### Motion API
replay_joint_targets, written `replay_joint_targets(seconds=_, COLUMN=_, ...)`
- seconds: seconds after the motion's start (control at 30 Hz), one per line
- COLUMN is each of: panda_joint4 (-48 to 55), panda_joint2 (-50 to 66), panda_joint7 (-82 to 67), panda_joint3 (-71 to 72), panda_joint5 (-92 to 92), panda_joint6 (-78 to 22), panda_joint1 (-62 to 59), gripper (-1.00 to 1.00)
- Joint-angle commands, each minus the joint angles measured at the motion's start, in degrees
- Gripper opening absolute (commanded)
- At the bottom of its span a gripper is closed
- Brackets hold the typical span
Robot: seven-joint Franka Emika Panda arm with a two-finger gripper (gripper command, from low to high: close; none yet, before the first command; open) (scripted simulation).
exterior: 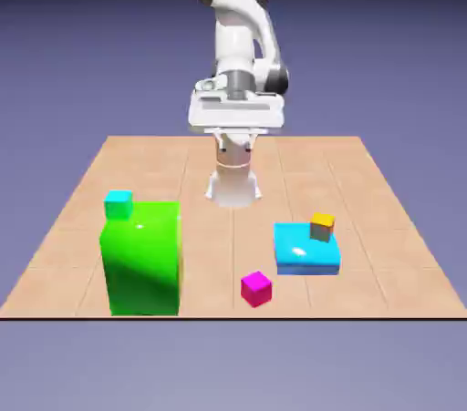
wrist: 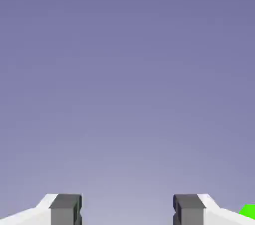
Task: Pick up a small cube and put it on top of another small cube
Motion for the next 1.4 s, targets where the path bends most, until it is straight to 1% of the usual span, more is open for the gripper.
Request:
replay_joint_targets(seconds=0.0, panda_joint4=0.6, panda_joint2=1.6, panda_joint7=-1.9, panda_joint3=-1.8, panda_joint5=0.2, panda_joint6=-0.6, panda_joint1=-1.1, gripper=0.00)
replay_joint_targets(seconds=0.33, panda_joint4=9.3, panda_joint2=18.0, panda_joint7=-20.2, panda_joint3=-22.5, panda_joint5=4.1, panda_joint6=-7.0, panda_joint1=-16.3, gripper=0.00)
replay_joint_targets(seconds=0.47, panda_joint4=7.6, panda_joint2=24.7, panda_joint7=-30.2, panda_joint3=-27.3, panda_joint5=1.2, panda_joint6=-9.8, panda_joint1=-14.2, gripper=0.00)
replay_joint_targets(seconds=0.67, panda_joint4=2.4, panda_joint2=32.7, panda_joint7=-45.1, panda_joint3=-30.8, panda_joint5=-5.3, panda_joint6=-13.3, panda_joint1=-6.1, gripper=0.00)
replay_joint_targets(seconds=0.77, panda_joint4=1.0, panda_joint2=33.1, panda_joint7=-47.8, panda_joint3=-30.1, panda_joint5=-6.7, panda_joint6=-13.4, panda_joint1=-3.5, gripper=0.00)
replay_joint_targets(seconds=1.03, panda_joint4=3.3, panda_joint2=48.5, panda_joint7=-58.5, panda_joint3=-13.5, panda_joint5=8.4, panda_joint6=-0.6, panda_joint1=-16.7, gripper=0.00)
replay_joint_targets(seconds=1.07, panda_joint4=3.3, panda_joint2=48.5, panda_joint7=-58.5, panda_joint3=-13.5, panda_joint5=8.4, panda_joint6=-0.6, panda_joint1=-16.7, gripper=-1.00)
replay_joint_targets(seconds=1.1, panda_joint4=3.3, panda_joint2=48.5, panda_joint7=-58.5, panda_joint3=-13.5, panda_joint5=8.4, panda_joint6=-0.6, panda_joint1=-16.7, gripper=-1.00)
replay_joint_targets(seconds=1.37, panda_joint4=1.0, panda_joint2=33.1, panda_joint7=-47.8, panda_joint3=-30.0, panda_joint5=-6.7, panda_joint6=-13.4, panda_joint1=-3.5, gripper=-1.00)
